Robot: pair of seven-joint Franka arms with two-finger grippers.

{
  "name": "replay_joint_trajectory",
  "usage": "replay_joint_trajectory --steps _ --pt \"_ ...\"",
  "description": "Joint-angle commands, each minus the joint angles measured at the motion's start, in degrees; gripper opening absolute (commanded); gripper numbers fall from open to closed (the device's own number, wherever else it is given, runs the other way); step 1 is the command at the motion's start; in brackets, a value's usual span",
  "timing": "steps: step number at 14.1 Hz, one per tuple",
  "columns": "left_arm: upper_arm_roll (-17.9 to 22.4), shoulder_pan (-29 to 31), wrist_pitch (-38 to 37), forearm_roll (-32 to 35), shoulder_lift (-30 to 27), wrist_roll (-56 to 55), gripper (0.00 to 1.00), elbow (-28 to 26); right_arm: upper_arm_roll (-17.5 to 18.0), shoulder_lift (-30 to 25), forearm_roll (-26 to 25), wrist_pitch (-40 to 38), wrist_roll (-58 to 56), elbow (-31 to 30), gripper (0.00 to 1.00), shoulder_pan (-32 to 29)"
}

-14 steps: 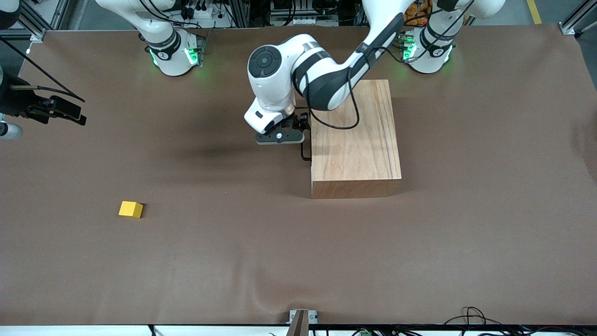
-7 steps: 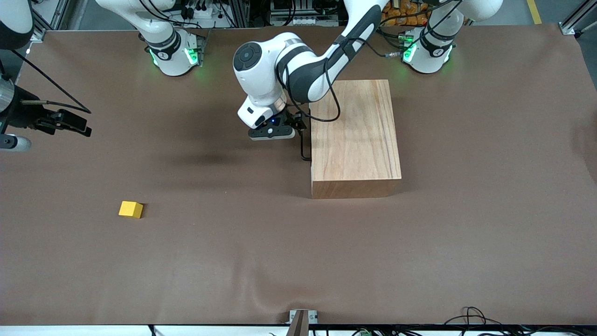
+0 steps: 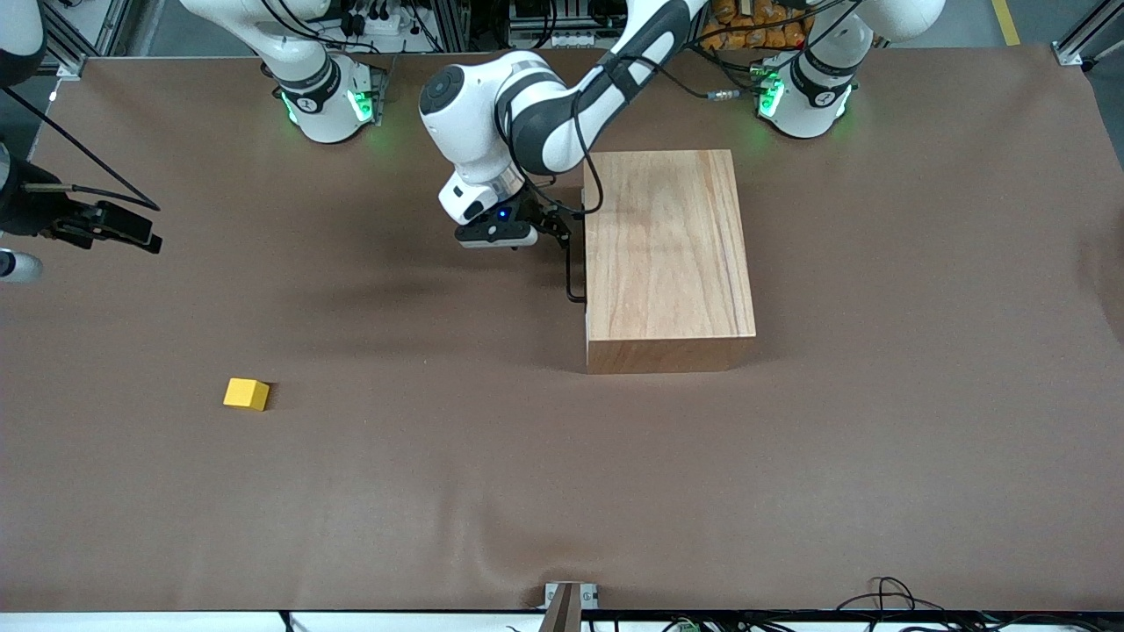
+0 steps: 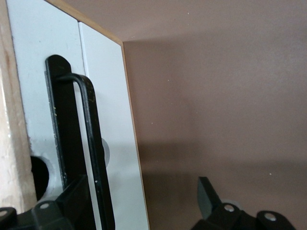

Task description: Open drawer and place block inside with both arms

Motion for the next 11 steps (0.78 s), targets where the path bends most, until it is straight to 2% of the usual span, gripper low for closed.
replay_joint_trajectory --steps 1,5,11 --pt "0.82 -0.48 -1.07 1.5 1.37 -0.01 1.0 1.45 0.34 -0.27 -0.37 -1.56 -0.15 1.24 1.0 -0.32" --pt "0.82 -1.26 -1.16 4.48 1.89 0.16 1.0 1.36 0.34 -0.27 -0.37 -2.97 -0.15 1.16 1.0 -0.41" --pt "0.82 -1.36 -1.07 5.28 3.13 0.34 1.0 1.36 0.34 0.08 -0.37 -2.53 -0.32 0.8 1.0 -0.84"
